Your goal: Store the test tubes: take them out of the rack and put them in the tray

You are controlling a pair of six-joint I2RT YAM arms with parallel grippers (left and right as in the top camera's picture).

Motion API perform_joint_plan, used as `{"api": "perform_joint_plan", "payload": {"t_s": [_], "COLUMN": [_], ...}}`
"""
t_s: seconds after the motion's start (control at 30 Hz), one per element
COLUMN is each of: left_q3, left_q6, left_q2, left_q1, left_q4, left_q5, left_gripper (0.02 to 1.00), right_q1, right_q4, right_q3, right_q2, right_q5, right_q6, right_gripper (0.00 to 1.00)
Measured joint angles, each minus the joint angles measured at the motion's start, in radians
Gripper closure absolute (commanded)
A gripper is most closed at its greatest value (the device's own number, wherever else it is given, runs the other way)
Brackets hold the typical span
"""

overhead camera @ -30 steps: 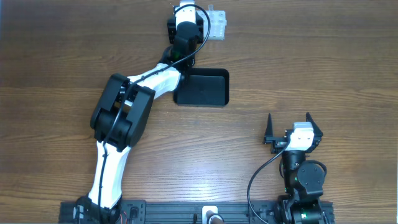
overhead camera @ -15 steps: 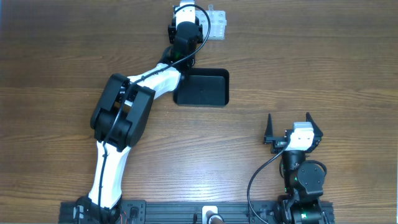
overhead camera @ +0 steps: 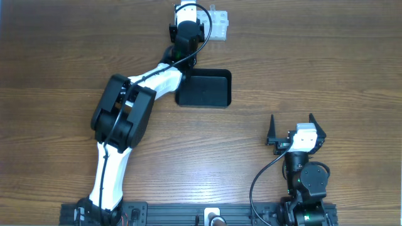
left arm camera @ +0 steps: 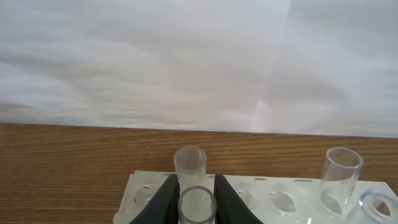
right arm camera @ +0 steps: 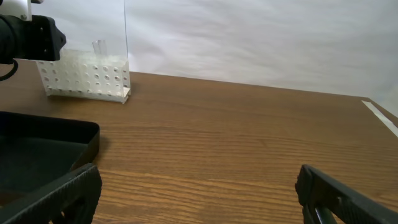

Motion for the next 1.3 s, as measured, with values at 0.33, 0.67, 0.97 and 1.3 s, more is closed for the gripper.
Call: {"api": "perform_joint_plan", "payload": {"t_s": [0.33,0.67,0.97,1.3], "left_q3": [0.000,0.000,0.000,0.000], "left_q6": [0.000,0.000,0.000,0.000], "left_q2": [0.000,0.000,0.000,-0.038], "left_q1": [0.002,0.002,0.003,0.003], "left_q4": [0.016,0.022,0.025,0.021], "left_q5": [0.004,0.005,0.004,0.004], "left_gripper": [0.901,0.943,0.969,0.980], "right_q1": [0.000,0.000,0.000,0.000], "right_q4": [0.000,0.000,0.000,0.000], "right_q3": [0.000,0.000,0.000,0.000], "right_q2": [0.000,0.000,0.000,0.000], "right_q5": [0.000,0.000,0.000,0.000], "right_q6": [-0.001,0.000,0.000,0.000], "right_gripper": [0.009,0.007,0.009,0.009]}}
